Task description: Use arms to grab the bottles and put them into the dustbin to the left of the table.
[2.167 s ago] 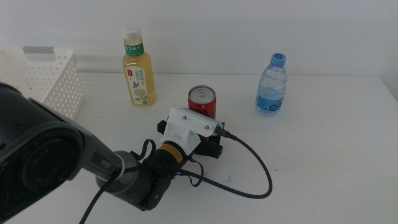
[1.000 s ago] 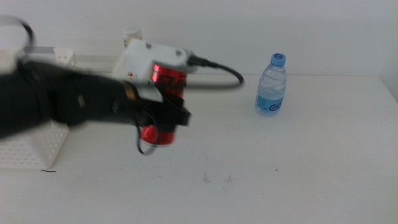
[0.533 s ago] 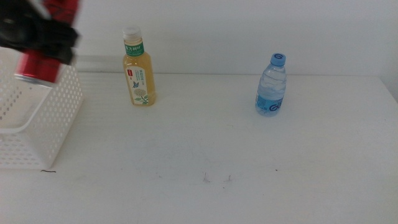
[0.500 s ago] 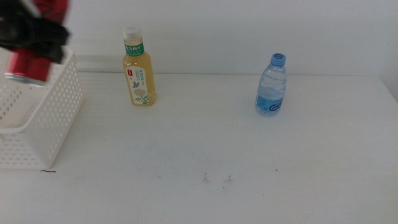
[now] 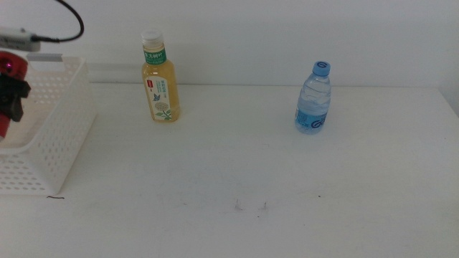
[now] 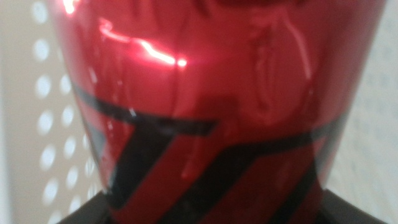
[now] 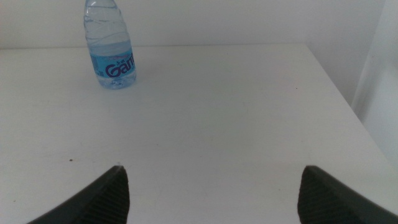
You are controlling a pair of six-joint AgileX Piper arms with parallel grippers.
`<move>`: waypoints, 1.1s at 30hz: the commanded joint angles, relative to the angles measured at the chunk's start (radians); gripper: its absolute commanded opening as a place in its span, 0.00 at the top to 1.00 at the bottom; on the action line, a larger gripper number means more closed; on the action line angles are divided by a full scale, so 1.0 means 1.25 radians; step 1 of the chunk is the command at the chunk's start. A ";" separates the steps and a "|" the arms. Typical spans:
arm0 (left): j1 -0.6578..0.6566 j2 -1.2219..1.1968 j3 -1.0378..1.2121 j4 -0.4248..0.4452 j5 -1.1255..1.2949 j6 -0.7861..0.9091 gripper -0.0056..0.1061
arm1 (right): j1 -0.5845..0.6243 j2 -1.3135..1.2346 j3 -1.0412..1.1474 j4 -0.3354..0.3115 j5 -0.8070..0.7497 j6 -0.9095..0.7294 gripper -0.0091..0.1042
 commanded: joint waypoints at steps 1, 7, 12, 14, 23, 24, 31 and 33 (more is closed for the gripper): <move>0.002 0.019 -0.013 0.000 -0.045 0.008 0.97 | -0.005 -0.003 0.003 -0.005 -0.007 -0.005 0.22; 0.002 0.069 -0.013 -0.008 -0.105 0.005 0.86 | -0.005 -0.003 0.003 -0.005 -0.007 -0.005 0.22; 0.001 0.079 -0.012 -0.008 -0.117 -0.010 0.52 | -0.005 -0.003 0.003 -0.005 -0.007 -0.005 0.22; -0.001 0.079 -0.012 -0.011 -0.110 -0.010 0.25 | -0.005 -0.003 0.003 -0.005 -0.007 -0.005 0.22; -0.027 -0.068 -0.010 -0.050 -0.011 -0.032 0.11 | -0.005 -0.003 0.003 -0.005 -0.007 -0.005 0.22; -0.034 -0.093 -0.007 -0.050 -0.004 -0.042 0.11 | -0.005 -0.003 0.003 -0.005 -0.007 -0.005 0.22; -0.155 -0.416 0.184 -0.029 -0.116 -0.144 0.11 | -0.005 -0.003 0.003 -0.005 -0.007 -0.005 0.22; -0.210 -0.512 0.285 -0.005 -0.184 -0.199 0.11 | -0.005 -0.003 0.003 -0.005 -0.007 -0.005 0.22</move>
